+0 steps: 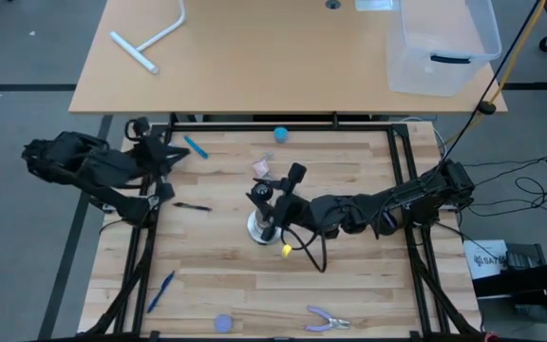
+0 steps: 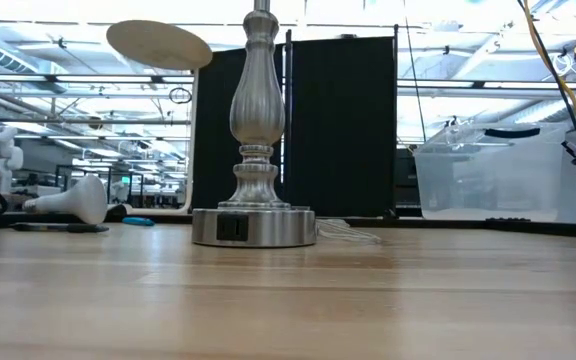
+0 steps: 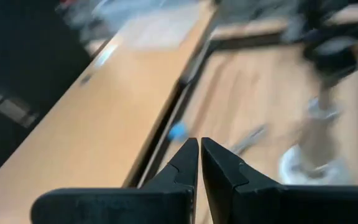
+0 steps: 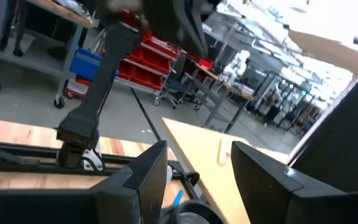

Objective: Screw lightbulb
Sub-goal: Insert the lightbulb into the lamp

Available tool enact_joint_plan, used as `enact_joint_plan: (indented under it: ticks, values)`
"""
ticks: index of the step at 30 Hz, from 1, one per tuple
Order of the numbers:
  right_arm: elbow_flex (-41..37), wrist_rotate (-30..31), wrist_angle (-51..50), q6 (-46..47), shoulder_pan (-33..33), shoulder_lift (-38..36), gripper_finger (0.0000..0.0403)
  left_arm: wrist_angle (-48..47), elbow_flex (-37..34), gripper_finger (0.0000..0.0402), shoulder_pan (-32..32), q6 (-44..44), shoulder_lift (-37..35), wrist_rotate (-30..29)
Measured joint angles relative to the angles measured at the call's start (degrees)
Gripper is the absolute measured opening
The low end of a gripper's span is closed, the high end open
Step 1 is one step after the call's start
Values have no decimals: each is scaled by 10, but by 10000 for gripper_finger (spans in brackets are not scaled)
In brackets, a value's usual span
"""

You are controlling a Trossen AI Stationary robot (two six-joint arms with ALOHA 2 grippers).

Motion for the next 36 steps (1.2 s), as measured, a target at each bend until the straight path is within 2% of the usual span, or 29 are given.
enact_joint_plan:
  ticks: [5, 13, 18, 24, 28, 33, 36]
  values:
    - [0, 1, 35, -59, 11, 0, 171, -91, 0, 24, 0, -89, 14, -14]
    - [0, 4, 92, -131, 29, 0, 171, -136, -49, 24, 13, -191, 20, -44]
    - [0, 19, 120, -176, 40, 0, 171, -172, -94, 24, 59, -268, 19, -79]
    - [0, 37, 152, -219, 56, -3, 171, -171, -129, 28, 151, -261, 14, -80]
    - [0, 64, 182, -272, 71, -3, 171, -172, -160, 63, 209, -222, 15, -67]
    - [0, 82, 211, -325, 90, -8, 171, -156, -206, 142, 249, -182, 15, -78]
    - [0, 107, 211, -343, 101, -16, 171, -144, -235, 191, 270, -178, 15, -43]
